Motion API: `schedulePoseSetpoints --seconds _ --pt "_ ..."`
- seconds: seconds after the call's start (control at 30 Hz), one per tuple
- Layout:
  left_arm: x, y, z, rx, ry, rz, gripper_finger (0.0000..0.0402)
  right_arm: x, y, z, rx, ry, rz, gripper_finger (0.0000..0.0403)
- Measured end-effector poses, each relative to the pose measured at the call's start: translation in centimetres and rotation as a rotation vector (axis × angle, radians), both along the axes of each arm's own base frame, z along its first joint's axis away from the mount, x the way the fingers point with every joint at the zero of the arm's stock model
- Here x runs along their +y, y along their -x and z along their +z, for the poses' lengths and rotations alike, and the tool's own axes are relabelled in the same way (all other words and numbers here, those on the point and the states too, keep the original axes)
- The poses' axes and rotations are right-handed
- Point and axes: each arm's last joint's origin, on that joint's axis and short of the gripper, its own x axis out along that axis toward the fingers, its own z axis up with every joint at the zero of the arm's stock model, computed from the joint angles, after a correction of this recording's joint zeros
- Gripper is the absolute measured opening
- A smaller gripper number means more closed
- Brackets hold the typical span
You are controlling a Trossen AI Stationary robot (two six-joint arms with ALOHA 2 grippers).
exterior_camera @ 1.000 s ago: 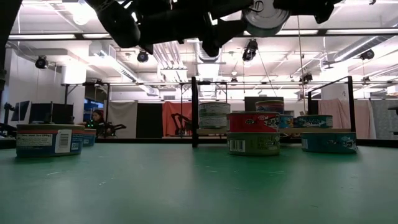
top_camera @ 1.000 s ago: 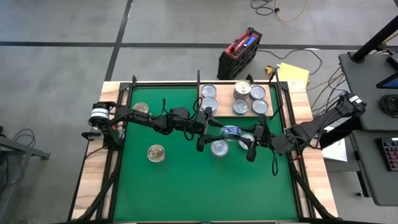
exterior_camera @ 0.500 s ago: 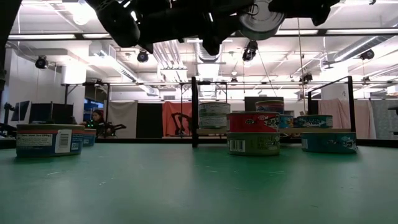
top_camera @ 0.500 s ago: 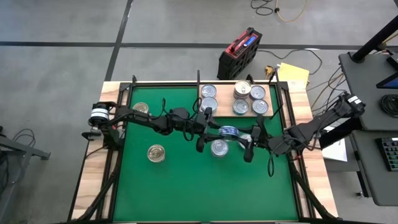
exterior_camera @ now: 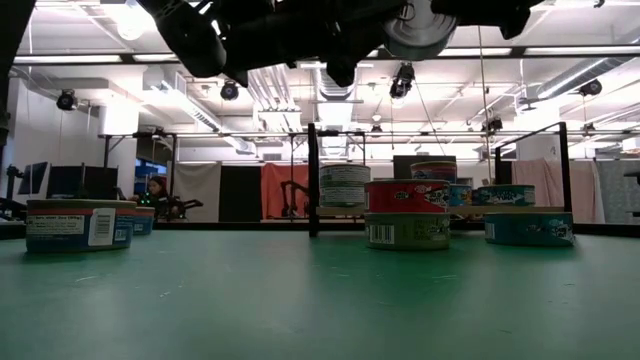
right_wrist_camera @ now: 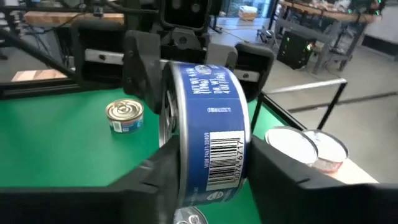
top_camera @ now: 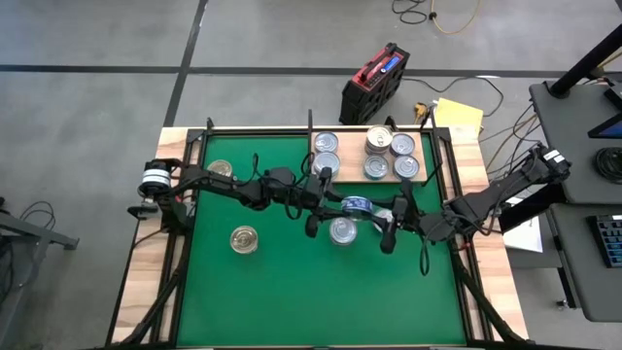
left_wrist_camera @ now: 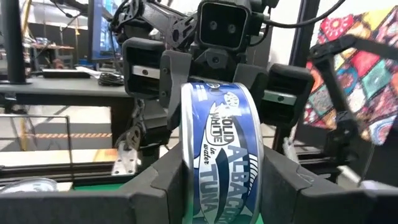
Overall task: Stack canned seafood by type on shelf
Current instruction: Stack the blue tuna can on top of the blue tuna can on the shelf
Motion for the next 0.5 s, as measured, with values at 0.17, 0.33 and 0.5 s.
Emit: schedulePoseSetpoints --seconds 0.17,0.33,0.5 --pt "0.5 0.1 0.4 -0.012 0.115 -0.009 0.0126 -0.1 0.3 0.3 0.005 0.039 0.018 0.0246" --pt "2.0 0.3 0.3 0.035 0.335 -0.003 0.0126 -0.3 1.3 1.4 -0.021 0.079 0.042 0.0305" --pt "3.2 0.4 0.0 0.16 0.665 -0.06 0.0126 0.4 2.3 2.1 -0.008 0.203 0.119 0.0311"
